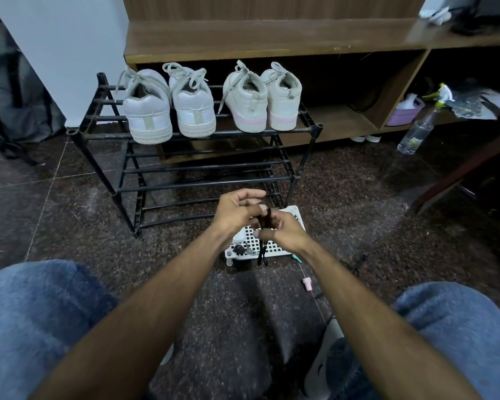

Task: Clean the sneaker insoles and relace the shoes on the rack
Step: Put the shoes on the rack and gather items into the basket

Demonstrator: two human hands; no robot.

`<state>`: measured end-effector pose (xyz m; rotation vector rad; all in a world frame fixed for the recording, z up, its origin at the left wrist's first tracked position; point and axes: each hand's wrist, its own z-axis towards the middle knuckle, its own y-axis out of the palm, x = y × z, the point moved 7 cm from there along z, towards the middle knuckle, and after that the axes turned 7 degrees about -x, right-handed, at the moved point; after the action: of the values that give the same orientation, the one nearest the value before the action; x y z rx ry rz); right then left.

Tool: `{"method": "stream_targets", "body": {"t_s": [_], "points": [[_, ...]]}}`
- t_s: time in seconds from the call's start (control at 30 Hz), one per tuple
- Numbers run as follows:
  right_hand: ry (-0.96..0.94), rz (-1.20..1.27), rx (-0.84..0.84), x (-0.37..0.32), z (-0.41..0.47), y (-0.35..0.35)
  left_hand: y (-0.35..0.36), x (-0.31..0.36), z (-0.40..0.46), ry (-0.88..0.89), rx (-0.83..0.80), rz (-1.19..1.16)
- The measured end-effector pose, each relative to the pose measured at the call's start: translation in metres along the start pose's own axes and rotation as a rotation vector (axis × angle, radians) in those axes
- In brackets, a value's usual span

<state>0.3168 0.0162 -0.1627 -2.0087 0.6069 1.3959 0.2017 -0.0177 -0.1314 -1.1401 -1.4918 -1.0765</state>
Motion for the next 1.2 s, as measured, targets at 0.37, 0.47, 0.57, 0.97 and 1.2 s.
{"method": "stream_targets", "body": {"t_s": [0.37,0.47,0.57,0.97,1.2], "points": [[0.051,0.176,0.084,0.025,-0.005,-0.012,-0.069,-0.032,-0.008,-0.105,0.423,-0.435],[-0.026,0.434,0.096,0.013,-0.004,-0.011,-0.071,-0.066,-0.016,-0.233,0.467,-0.374],[-0.068,0.733,0.095,0.007,0.0,-0.002,-0.055,-0.089,-0.02,-0.333,0.411,-0.307],[-0.052,1.014,0.28,0.009,0.013,0.019,0.013,-0.101,-0.031,-0.412,-0.075,-0.325],[0.123,0.745,0.422,0.045,0.022,0.008,0.008,-0.122,-0.03,-0.519,-0.141,-0.127]]}}
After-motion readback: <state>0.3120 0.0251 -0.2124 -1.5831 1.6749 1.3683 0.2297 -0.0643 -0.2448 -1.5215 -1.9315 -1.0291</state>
